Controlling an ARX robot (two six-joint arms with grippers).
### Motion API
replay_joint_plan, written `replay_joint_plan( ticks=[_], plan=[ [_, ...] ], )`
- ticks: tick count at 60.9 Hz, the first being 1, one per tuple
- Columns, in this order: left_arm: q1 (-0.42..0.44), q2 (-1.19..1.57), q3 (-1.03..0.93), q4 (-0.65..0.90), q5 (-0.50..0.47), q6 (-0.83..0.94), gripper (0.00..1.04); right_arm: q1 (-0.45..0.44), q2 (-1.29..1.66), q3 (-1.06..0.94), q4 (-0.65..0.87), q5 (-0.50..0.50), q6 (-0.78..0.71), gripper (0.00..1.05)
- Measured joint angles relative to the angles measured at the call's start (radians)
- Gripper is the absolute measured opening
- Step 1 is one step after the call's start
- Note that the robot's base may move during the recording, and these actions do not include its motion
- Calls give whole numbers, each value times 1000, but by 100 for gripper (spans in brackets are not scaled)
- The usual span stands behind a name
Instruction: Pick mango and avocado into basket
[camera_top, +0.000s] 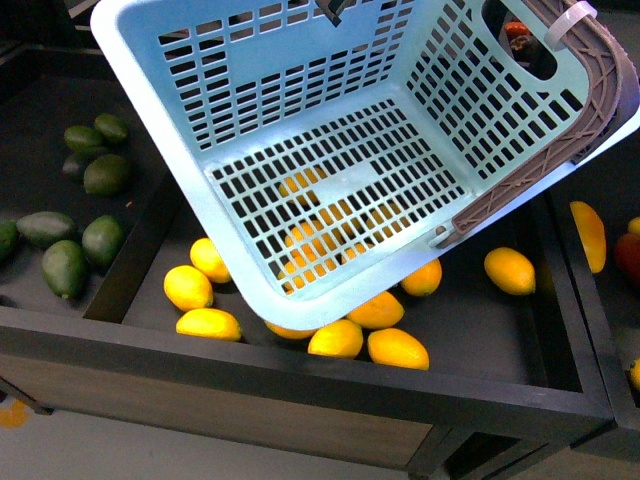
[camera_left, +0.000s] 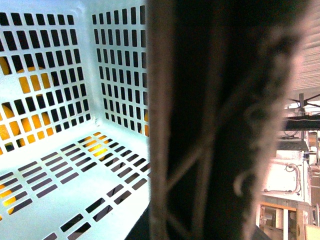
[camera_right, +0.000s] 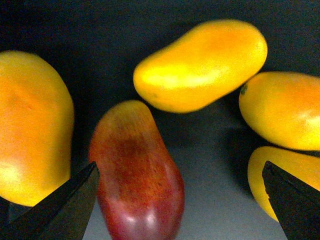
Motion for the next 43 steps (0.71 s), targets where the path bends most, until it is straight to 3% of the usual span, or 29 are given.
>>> replay_joint_plan(
  ticks=[12,43],
  plan=[
    [0,0,0,0,-1,0,6,-24,57,48,-69,-59,-57,97],
    [0,0,0,0,1,0,6,23,155,221,-184,-83,-83,97]
  ],
)
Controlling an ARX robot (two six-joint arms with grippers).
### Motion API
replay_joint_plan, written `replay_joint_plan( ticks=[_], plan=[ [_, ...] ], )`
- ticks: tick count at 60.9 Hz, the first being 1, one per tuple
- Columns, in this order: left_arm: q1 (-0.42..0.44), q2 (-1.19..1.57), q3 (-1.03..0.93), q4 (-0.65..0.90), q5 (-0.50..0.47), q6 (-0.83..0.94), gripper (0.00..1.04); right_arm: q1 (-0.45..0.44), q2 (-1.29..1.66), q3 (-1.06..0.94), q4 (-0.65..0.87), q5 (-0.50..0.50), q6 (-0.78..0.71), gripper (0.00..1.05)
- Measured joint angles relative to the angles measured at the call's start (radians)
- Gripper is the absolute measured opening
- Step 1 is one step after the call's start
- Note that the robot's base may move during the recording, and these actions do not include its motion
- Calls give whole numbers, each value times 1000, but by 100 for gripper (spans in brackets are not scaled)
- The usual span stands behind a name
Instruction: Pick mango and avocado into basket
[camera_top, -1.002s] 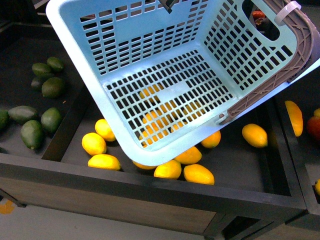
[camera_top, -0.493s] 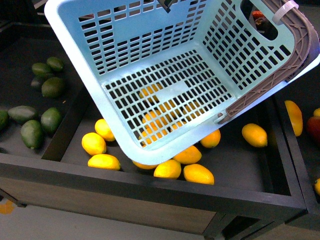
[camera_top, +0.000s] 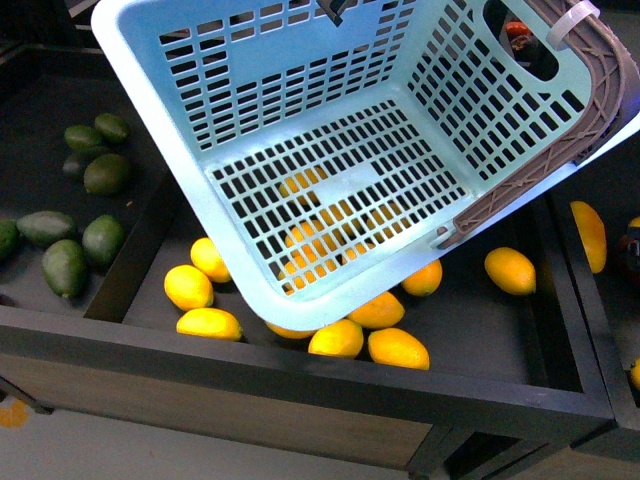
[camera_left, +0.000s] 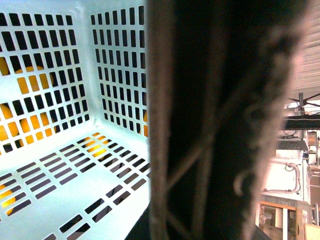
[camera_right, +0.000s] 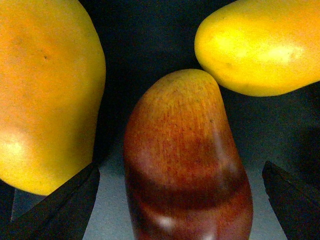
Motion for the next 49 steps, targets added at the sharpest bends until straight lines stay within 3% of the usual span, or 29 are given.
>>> replay_joint_plan(
  ticks=[33,37,46,49],
  plan=[
    [0,0,0,0,0,0,6,21,114,179,-97,52,14,97],
    [0,0,0,0,0,0,6,23,121,184,-98,55,17,92],
    [0,0,0,0,-1,0,6,18,124,172,-83,51,29,68],
    [0,0,0,0,-2,0,6,15,117,156,-69,47,35,67]
  ],
)
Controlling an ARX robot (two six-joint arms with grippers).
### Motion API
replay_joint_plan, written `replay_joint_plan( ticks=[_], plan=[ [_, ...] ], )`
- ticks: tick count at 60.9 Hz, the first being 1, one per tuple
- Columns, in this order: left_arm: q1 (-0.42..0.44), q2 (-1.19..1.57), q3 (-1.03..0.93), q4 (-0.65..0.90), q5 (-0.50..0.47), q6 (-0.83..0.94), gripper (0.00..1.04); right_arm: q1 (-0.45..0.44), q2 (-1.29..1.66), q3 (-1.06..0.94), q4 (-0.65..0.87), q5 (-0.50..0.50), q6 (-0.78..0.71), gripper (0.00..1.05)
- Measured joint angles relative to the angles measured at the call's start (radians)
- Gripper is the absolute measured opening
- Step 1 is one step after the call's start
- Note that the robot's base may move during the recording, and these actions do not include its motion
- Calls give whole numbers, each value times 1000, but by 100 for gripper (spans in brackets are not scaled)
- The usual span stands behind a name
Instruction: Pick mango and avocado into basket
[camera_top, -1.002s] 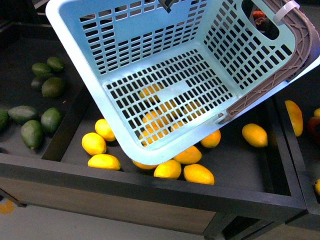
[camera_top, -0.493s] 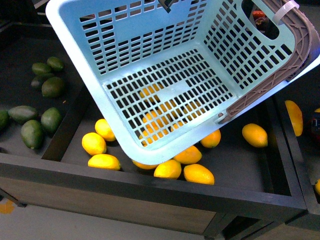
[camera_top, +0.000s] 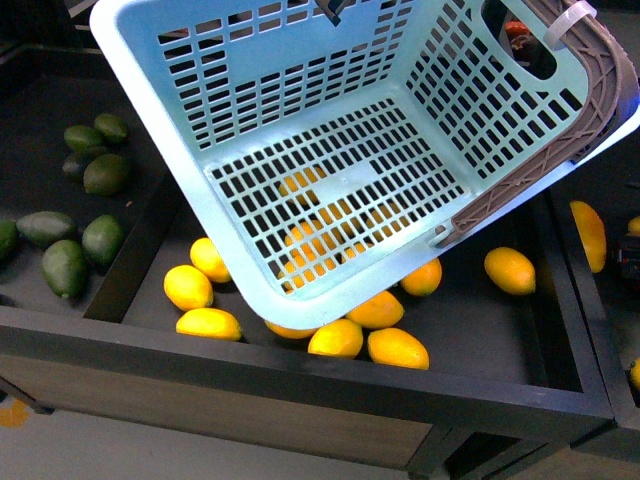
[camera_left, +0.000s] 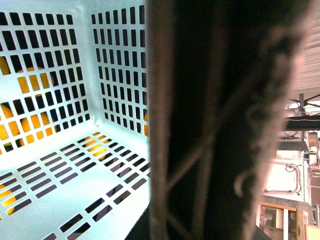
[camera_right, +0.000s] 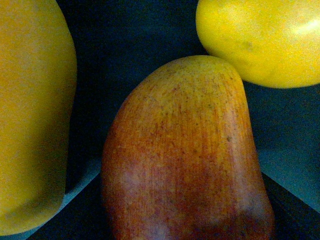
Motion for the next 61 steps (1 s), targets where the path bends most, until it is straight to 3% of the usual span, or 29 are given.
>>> replay_joint_plan(
  ticks=[11,38,47,61],
  plan=[
    [0,0,0,0,1,0,6,-31,-114,-208,120,-51,16,66],
    [0,0,0,0,2,0,6,-85,-859,-882,410,-399,70,66],
    [0,0,0,0,1,0,6,-15,-1190,-1164,478,-490,147,66],
    [0,0,0,0,1,0,6,170,-1375,-1319,575,-448,297,66]
  ],
)
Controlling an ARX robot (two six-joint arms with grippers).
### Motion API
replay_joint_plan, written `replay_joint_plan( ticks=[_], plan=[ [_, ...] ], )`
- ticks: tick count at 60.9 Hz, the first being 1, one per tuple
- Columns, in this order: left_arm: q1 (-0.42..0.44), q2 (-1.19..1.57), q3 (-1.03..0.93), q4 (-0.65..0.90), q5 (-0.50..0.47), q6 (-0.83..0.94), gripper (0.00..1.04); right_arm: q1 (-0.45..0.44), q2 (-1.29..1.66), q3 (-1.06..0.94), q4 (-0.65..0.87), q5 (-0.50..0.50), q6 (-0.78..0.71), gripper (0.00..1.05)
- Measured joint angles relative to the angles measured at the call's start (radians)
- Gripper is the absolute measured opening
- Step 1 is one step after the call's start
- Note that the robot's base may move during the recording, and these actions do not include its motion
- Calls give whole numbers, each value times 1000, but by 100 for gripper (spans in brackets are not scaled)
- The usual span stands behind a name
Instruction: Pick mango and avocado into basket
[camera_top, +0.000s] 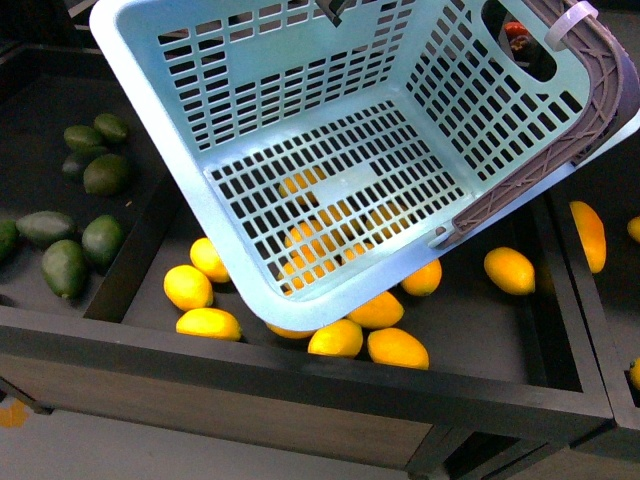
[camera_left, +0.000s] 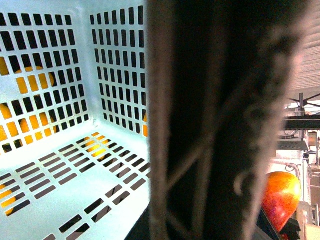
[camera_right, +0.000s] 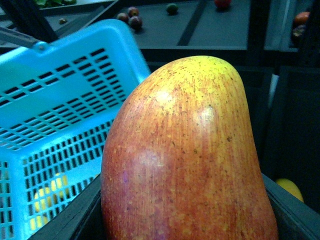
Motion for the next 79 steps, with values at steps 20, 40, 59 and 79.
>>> replay_joint_plan(
  ticks=[20,40,59,79],
  plan=[
    [0,0,0,0,0,0,6,266,42,75,16,177,60,65],
    [0,0,0,0,-2,1,6,341,187,238,5,274,115,65],
    [0,4,0,0,-3,-2,6,316,202,242,53,410,219,97],
    [1,4,2,0,-1,0,6,249,-17,-43,365,642,46,70]
  ],
)
